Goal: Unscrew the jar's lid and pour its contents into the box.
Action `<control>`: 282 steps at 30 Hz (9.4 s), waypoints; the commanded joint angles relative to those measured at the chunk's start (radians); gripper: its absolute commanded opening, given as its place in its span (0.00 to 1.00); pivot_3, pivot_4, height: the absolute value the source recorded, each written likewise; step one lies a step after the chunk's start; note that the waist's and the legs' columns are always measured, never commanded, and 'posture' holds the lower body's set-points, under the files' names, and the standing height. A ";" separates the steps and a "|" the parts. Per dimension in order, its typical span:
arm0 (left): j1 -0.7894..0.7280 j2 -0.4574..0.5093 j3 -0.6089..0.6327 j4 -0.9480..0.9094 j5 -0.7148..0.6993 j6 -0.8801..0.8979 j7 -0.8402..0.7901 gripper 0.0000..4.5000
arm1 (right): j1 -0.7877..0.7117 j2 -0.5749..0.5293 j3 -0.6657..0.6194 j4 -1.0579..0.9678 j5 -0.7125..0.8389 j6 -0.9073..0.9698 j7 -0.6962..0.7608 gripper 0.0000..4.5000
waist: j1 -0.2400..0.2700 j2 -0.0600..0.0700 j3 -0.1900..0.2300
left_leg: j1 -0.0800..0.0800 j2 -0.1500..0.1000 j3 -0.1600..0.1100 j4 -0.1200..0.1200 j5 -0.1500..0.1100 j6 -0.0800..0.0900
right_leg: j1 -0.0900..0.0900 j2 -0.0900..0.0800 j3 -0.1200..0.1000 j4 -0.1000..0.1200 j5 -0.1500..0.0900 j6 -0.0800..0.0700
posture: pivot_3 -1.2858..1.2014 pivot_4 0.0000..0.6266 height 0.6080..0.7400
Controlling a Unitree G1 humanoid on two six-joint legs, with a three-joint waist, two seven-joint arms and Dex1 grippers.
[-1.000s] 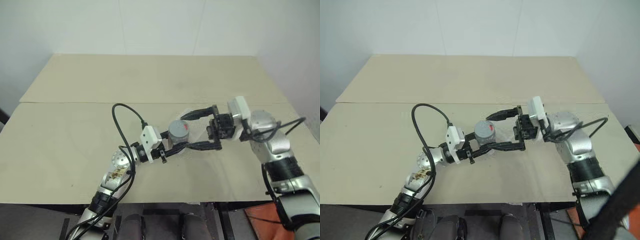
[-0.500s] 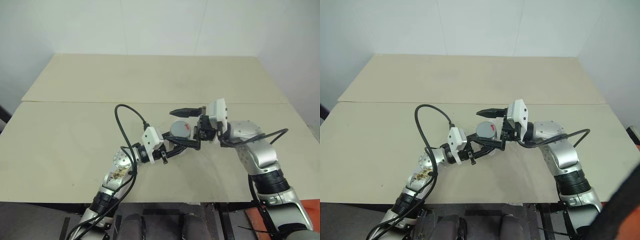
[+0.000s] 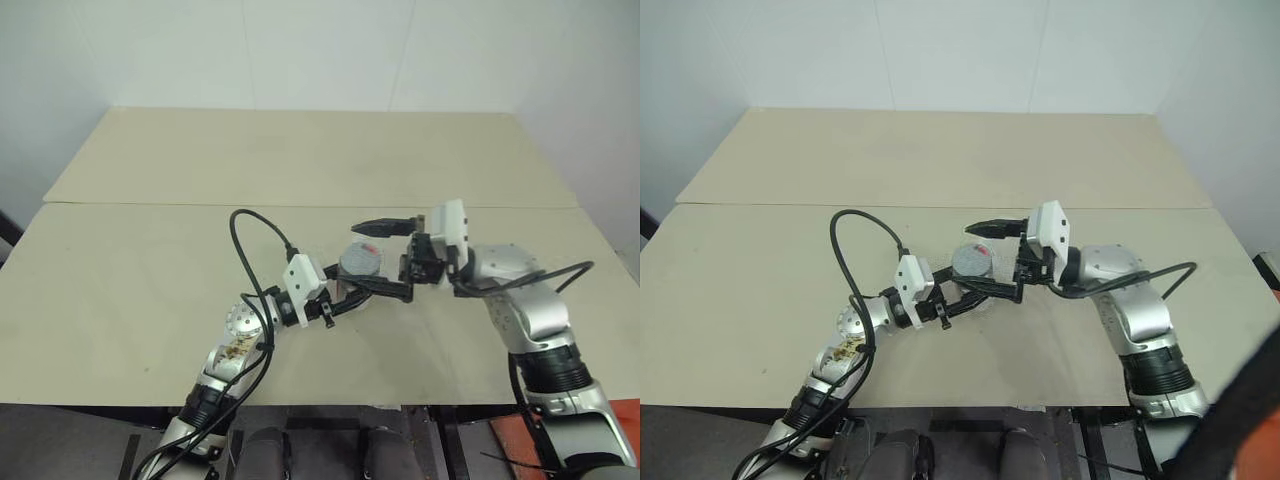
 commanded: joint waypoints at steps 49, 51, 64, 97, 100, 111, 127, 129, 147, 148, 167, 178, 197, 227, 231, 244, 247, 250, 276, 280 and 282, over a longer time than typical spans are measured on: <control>0.010 -0.007 -0.004 -0.008 0.002 -0.074 -0.002 0.45 | 0.004 0.066 -0.043 -0.153 -0.049 0.104 -0.107 1.00 | 0.000 0.000 0.000 | 0.000 0.000 0.000 0.000 0.000 0.000 | 0.000 0.000 0.000 0.000 0.000 0.000 | 0.52 0.24 1.00; 0.011 -0.007 -0.005 -0.009 0.001 -0.073 -0.002 0.45 | 0.011 0.057 -0.057 -0.158 -0.036 0.124 -0.106 1.00 | 0.001 0.000 0.000 | 0.000 0.000 0.000 0.000 0.000 0.000 | 0.000 0.000 0.000 0.000 0.000 0.000 | 0.52 0.24 1.00; 0.009 0.003 -0.009 -0.005 -0.001 -0.076 -0.012 0.45 | 0.089 0.002 -0.130 -0.193 -0.005 0.145 -0.114 1.00 | 0.001 0.000 0.000 | 0.000 0.000 0.000 0.000 0.000 0.000 | 0.000 0.000 0.000 0.000 0.000 0.000 | 0.52 0.24 1.00; 0.007 0.004 -0.017 0.007 0.001 -0.091 -0.023 0.45 | 0.140 -0.102 -0.171 -0.218 0.082 0.152 0.026 1.00 | 0.000 0.000 0.000 | 0.000 0.000 -0.001 0.000 0.000 0.000 | 0.001 0.000 0.000 0.000 0.000 0.000 | 0.52 0.24 1.00; 0.007 0.002 -0.018 0.009 0.003 -0.094 -0.022 0.45 | 0.118 -0.080 -0.137 -0.214 0.065 0.158 0.010 1.00 | 0.000 0.000 0.000 | 0.000 0.000 -0.001 0.000 0.000 0.000 | 0.001 0.000 0.000 0.000 0.000 0.000 | 0.52 0.24 1.00; 0.009 -0.004 -0.021 0.014 0.012 -0.107 -0.011 0.45 | 0.033 -0.020 -0.054 -0.149 0.020 0.153 0.013 1.00 | 0.003 0.000 0.000 | 0.000 0.000 -0.001 0.000 0.000 0.000 | 0.001 0.000 0.000 0.000 0.000 0.000 | 0.52 0.24 1.00; 0.007 -0.003 -0.021 0.020 0.013 -0.111 -0.007 0.45 | 0.029 -0.001 -0.053 -0.145 0.008 0.145 -0.003 0.60 | 0.000 0.000 0.000 | 0.000 0.000 0.000 0.000 0.000 0.000 | 0.000 0.000 0.000 0.000 0.000 0.000 | 0.52 0.24 1.00; 0.007 -0.005 -0.023 0.021 0.014 -0.111 -0.006 0.45 | 0.033 -0.002 -0.054 -0.148 0.005 0.145 -0.005 0.60 | 0.000 0.000 0.000 | 0.000 0.000 0.000 0.000 0.000 0.000 | 0.000 0.000 0.000 0.000 0.000 0.000 | 0.52 0.24 1.00; 0.005 0.000 -0.023 0.029 0.011 -0.109 -0.013 0.45 | -0.003 0.096 -0.194 -0.156 0.191 0.168 -0.064 0.60 | 0.002 0.000 0.000 | 0.000 0.000 0.000 0.000 0.000 0.000 | 0.001 0.000 0.000 0.000 0.000 0.000 | 0.52 0.24 1.00; 0.005 -0.001 -0.023 0.029 0.010 -0.109 -0.012 0.45 | 0.004 0.100 -0.204 -0.154 0.184 0.159 -0.074 0.60 | 0.001 0.000 0.000 | 0.000 0.000 0.000 0.000 0.000 0.000 | 0.001 0.000 0.000 0.000 0.000 0.000 | 0.52 0.24 1.00; -0.007 0.014 0.008 0.042 0.051 -0.099 0.065 0.45 | 0.514 -0.125 -0.379 -0.258 -0.026 0.557 -0.558 0.60 | -0.002 0.004 -0.003 | 0.001 0.000 0.000 -0.001 -0.003 0.006 | 0.001 0.000 0.002 -0.001 0.002 0.000 | 0.52 0.24 1.00; -0.066 0.006 0.021 0.080 0.068 -0.087 0.093 0.45 | 0.568 -0.199 -0.350 -0.269 -0.019 0.712 -0.510 0.68 | 0.002 0.005 -0.004 | 0.001 -0.001 -0.001 -0.001 -0.003 0.006 | 0.002 0.000 0.001 -0.002 0.002 0.000 | 0.52 0.24 1.00; -0.731 0.051 -0.181 0.790 0.645 -0.303 0.487 0.45 | 0.351 -0.304 -0.462 -0.518 0.061 0.800 -0.558 0.99 | 0.015 0.003 -0.003 | -0.002 -0.002 -0.002 0.000 -0.003 0.007 | 0.000 0.000 0.000 -0.003 0.002 0.002 | 0.52 0.24 1.00; -1.228 -0.082 -0.878 1.359 1.502 -0.374 1.411 0.45 | 0.453 -0.182 -0.553 -0.637 0.108 0.809 -0.673 0.99 | 0.030 -0.004 0.001 | -0.013 -0.002 -0.002 0.005 -0.003 0.006 | -0.005 0.000 -0.001 -0.002 0.003 0.004 | 0.52 0.24 1.00; -1.221 -0.073 -0.860 1.362 1.487 -0.378 1.390 0.45 | 0.464 -0.183 -0.556 -0.634 0.106 0.805 -0.672 0.99 | 0.030 -0.004 0.001 | -0.014 -0.002 -0.002 0.006 -0.003 0.006 | -0.005 0.000 -0.001 -0.002 0.003 0.004 | 0.52 0.24 1.00; -0.957 -0.096 0.028 1.254 0.524 -0.427 0.636 0.45 | 0.498 -0.135 -0.517 -0.652 0.095 0.797 -0.699 0.99 | 0.024 -0.003 0.001 | -0.015 -0.001 -0.002 0.013 -0.003 0.007 | -0.005 -0.001 -0.001 0.001 0.004 0.006 | 0.52 0.24 1.00; -0.849 -0.103 0.176 1.124 0.342 -0.354 0.505 0.45 | 0.500 -0.116 -0.488 -0.653 0.088 0.796 -0.707 0.99 | 0.023 -0.002 0.001 | -0.015 -0.001 -0.002 0.014 -0.003 0.007 | -0.003 -0.001 -0.002 0.001 0.005 0.007 | 0.52 0.24 1.00; -0.705 -0.099 0.234 0.900 0.237 -0.227 0.430 0.45 | 0.493 -0.104 -0.461 -0.652 0.092 0.794 -0.703 0.99 | 0.014 -0.002 0.000 | -0.014 -0.001 -0.002 0.014 -0.003 0.007 | -0.003 -0.001 -0.001 0.001 0.005 0.008 | 0.52 0.24 1.00; -0.223 -0.095 0.176 0.335 0.212 0.122 0.477 0.45 | 0.400 -0.112 -0.356 -0.585 0.058 0.789 -0.678 0.99 | 0.006 -0.001 0.000 | -0.009 -0.002 -0.002 0.014 -0.003 0.007 | 0.002 -0.001 -0.001 -0.001 0.006 0.008 | 0.52 0.24 1.00; -0.212 -0.095 0.181 0.320 0.199 0.131 0.474 0.73 | 0.400 -0.115 -0.348 -0.585 0.049 0.787 -0.679 1.00 | 0.003 -0.001 -0.001 | -0.009 -0.002 -0.002 0.014 -0.003 0.007 | 0.002 -0.001 0.000 -0.001 0.006 0.008 | 0.52 0.24 1.00; -0.203 -0.095 0.180 0.303 0.197 0.132 0.477 0.88 | 0.397 -0.115 -0.345 -0.583 0.044 0.786 -0.679 1.00 | 0.003 -0.001 0.000 | -0.010 -0.002 -0.002 0.013 -0.003 0.007 | 0.001 -0.001 0.000 -0.001 0.006 0.008 | 0.52 0.24 1.00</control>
